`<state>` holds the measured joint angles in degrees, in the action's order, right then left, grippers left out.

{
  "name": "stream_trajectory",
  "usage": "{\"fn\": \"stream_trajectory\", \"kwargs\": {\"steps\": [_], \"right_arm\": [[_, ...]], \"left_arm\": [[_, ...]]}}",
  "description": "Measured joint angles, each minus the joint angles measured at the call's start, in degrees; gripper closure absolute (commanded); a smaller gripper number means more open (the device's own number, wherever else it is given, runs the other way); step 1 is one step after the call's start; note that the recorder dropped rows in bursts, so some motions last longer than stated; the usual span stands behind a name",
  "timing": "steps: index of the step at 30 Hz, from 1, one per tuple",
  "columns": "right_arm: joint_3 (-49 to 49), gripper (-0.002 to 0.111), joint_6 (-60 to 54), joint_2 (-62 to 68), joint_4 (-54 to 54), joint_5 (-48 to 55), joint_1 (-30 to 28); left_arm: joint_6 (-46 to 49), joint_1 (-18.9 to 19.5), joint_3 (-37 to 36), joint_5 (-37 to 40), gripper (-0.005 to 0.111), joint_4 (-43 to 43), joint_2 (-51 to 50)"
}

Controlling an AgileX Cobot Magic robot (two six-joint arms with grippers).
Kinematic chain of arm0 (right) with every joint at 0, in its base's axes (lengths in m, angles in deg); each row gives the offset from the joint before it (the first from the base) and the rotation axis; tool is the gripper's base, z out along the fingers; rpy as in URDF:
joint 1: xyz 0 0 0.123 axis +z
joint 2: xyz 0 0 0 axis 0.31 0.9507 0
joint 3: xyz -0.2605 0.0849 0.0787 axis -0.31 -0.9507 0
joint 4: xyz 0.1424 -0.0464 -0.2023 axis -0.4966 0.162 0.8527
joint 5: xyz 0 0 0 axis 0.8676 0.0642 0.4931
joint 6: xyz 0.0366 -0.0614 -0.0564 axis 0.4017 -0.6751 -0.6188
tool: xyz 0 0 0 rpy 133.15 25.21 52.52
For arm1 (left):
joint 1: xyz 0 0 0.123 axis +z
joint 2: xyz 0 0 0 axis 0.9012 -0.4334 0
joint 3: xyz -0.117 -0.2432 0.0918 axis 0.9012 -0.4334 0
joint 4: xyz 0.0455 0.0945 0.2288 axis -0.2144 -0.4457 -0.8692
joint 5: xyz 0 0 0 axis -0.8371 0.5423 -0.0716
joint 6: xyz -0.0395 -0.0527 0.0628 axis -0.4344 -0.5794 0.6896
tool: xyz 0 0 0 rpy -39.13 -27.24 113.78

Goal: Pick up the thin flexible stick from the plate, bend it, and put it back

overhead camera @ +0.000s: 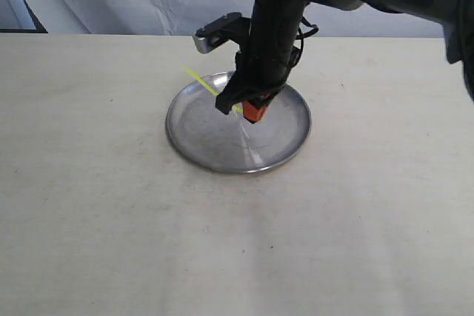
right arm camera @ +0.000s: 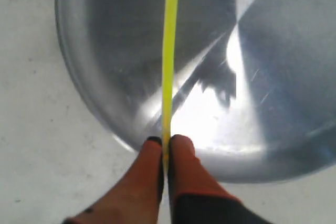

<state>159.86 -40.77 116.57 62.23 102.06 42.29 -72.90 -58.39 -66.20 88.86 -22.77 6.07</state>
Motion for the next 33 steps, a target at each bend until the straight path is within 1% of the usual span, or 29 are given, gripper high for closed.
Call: {"fn": "stream_trajectory", "kwargs": {"steps": [6,7,8,9,10,11,15,16,17,18,19,20,21,22,23,24,25,29,31,33], "right_arm": [[-16.9,0.109,0.1,-10.5,-4.1,-7.6,0.0],[-23.0,0.109,0.1,-14.7,-5.6,-10.7,0.0],[-25.3,0.109,0.1,-16.3,-5.8,-11.9,0.0],[-30.5,0.109,-0.5,-20.1,-6.3,-14.4,0.0],[-33.7,0.109,-0.9,-22.1,-6.3,-15.6,0.0],[-37.1,0.109,-1.4,-24.5,-6.4,-16.6,0.0],[-46.5,0.109,-2.2,-31.5,-7.5,-21.5,0.0],[-48.7,0.109,-2.2,-33.2,-8.4,-22.6,0.0],[-50.4,0.109,-2.3,-34.9,-9.6,-23.7,0.0],[-52.1,0.109,-2.6,-36.6,-11.1,-24.8,0.0],[-54.0,0.109,-3.5,-39.1,-13.3,-26.0,0.0],[-55.0,0.109,-3.9,-40.3,-14.5,-26.5,0.0],[-56.4,0.109,-4.4,-41.9,-16.1,-27.2,0.0],[-57.2,0.109,-4.5,-42.7,-16.9,-27.5,0.0],[-58.8,0.109,-4.6,-43.7,-18.6,-28.3,0.0],[-59.6,0.109,-4.9,-44.1,-19.9,-28.5,0.0],[-61.2,0.109,-6.7,-45.0,-23.2,-28.7,0.0],[-64.4,0.109,-12.9,-47.0,-32.9,-29.3,0.0],[-65.9,0.109,-15.6,-48.2,-37.7,-29.4,0.0],[-67.0,0.109,-17.9,-49.4,-41.0,-29.6,0.0]], "left_arm": [[0.0,0.0,0.0,0.0,0.076,0.0,0.0],[0.0,0.0,0.0,0.0,0.076,0.0,0.0],[0.0,0.0,0.0,0.0,0.076,0.0,0.0],[0.0,0.0,0.0,-1.3,0.076,0.0,0.0],[-0.2,0.0,-0.1,-4.3,0.076,0.0,0.0],[-0.3,0.0,-0.1,-9.2,0.076,0.7,0.0],[-0.8,0.0,-0.1,-39.4,0.076,2.5,0.0],[-4.0,0.0,0.0,-45.2,0.076,3.6,0.0],[-13.0,0.0,1.0,-44.5,0.076,4.1,0.0],[-22.2,0.0,2.8,-37.7,0.076,1.0,0.0],[-33.8,0.0,4.8,-27.9,0.076,-9.3,-1.6],[-39.9,0.0,5.4,-25.3,0.076,-15.6,-2.9],[-49.1,0.1,6.3,-24.9,0.076,-25.1,-6.2],[-52.8,0.2,6.9,-27.4,0.076,-29.6,-8.5],[-57.9,0.2,8.4,-35.0,0.076,-37.3,-14.6],[-60.1,0.2,9.5,-38.1,0.076,-40.8,-17.4],[-65.4,0.2,12.0,-43.9,0.076,-47.7,-25.5],[-78.1,0.2,17.2,-52.7,0.076,-60.8,-42.6],[-82.4,0.2,20.3,-61.6,0.076,-66.2,-51.6],[-84.2,0.2,22.9,-71.6,0.076,-68.6,-58.8]]}}
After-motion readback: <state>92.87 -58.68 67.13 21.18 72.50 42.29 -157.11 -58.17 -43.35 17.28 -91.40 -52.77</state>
